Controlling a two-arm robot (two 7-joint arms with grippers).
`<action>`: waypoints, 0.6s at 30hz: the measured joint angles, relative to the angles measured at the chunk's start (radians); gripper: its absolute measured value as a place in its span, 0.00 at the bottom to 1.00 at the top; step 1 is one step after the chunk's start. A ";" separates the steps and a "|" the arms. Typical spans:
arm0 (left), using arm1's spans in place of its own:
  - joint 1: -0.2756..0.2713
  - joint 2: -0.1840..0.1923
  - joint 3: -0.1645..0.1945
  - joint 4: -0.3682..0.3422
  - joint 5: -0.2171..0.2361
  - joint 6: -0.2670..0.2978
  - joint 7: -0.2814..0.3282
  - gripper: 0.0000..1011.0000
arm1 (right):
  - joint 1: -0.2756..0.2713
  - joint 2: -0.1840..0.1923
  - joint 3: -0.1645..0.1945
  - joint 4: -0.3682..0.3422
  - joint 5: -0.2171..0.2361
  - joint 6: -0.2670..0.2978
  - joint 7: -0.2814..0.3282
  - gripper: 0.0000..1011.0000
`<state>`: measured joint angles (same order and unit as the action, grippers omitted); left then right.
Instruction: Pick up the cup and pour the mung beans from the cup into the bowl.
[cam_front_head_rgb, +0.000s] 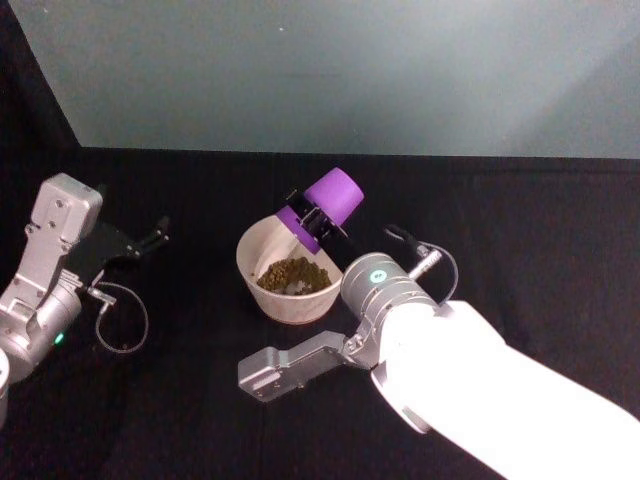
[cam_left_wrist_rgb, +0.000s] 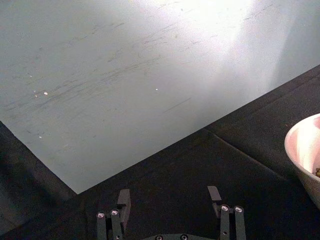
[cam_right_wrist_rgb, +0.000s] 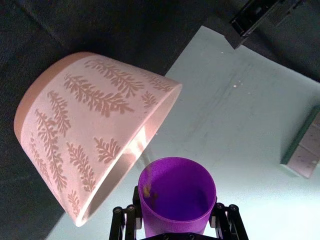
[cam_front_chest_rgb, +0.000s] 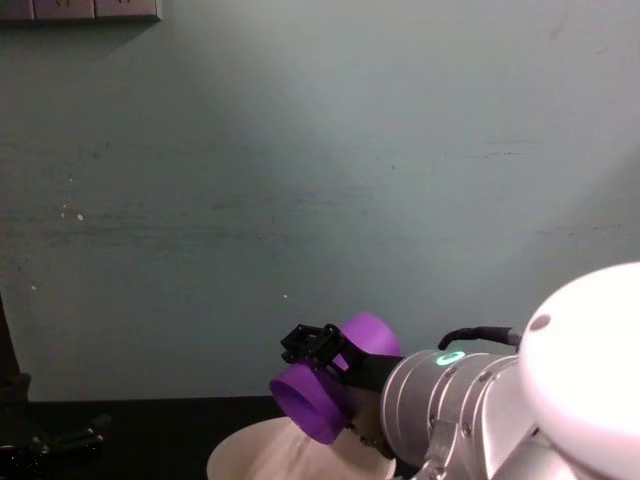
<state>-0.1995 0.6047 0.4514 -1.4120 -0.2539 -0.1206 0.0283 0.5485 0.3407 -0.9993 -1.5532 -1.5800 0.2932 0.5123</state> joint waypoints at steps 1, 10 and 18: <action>0.000 0.000 0.000 0.000 0.000 0.000 0.000 0.99 | 0.001 0.001 -0.004 -0.001 -0.013 0.002 0.002 0.72; 0.000 0.000 0.000 0.000 0.000 0.000 0.000 0.99 | 0.011 0.006 -0.054 -0.005 -0.163 0.015 0.039 0.72; 0.000 0.000 0.000 0.000 0.000 0.000 0.000 0.99 | 0.018 0.008 -0.087 0.000 -0.271 0.019 0.057 0.72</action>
<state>-0.1995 0.6046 0.4514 -1.4120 -0.2539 -0.1206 0.0283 0.5665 0.3486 -1.0858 -1.5528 -1.8514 0.3124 0.5688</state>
